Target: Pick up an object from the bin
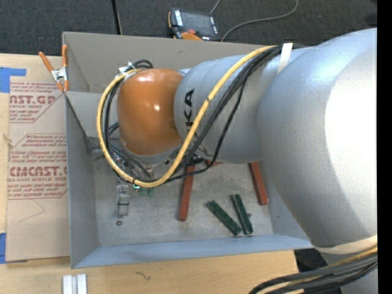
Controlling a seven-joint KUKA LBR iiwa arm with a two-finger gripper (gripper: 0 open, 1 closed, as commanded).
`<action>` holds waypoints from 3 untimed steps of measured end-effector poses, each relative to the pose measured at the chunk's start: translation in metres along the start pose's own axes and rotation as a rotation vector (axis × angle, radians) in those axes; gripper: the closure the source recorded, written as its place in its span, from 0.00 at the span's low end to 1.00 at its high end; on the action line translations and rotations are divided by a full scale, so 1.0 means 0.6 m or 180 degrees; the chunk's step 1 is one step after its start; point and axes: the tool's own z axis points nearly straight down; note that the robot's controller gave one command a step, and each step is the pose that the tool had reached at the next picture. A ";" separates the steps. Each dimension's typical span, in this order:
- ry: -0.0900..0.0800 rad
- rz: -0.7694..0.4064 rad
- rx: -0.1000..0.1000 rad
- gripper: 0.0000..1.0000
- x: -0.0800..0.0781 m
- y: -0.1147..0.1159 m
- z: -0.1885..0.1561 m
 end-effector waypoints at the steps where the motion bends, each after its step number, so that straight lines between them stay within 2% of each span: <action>1: -0.0042 -0.0576 -0.0001 0.00 -0.036 -0.049 -0.097; 2: -0.0019 -0.0924 0.0002 0.00 -0.060 -0.037 -0.014; 3: -0.0031 -0.1681 0.0003 0.00 -0.076 -0.075 -0.023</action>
Offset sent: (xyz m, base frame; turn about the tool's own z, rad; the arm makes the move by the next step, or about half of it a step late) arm 0.0204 -0.0291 0.0564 -0.1817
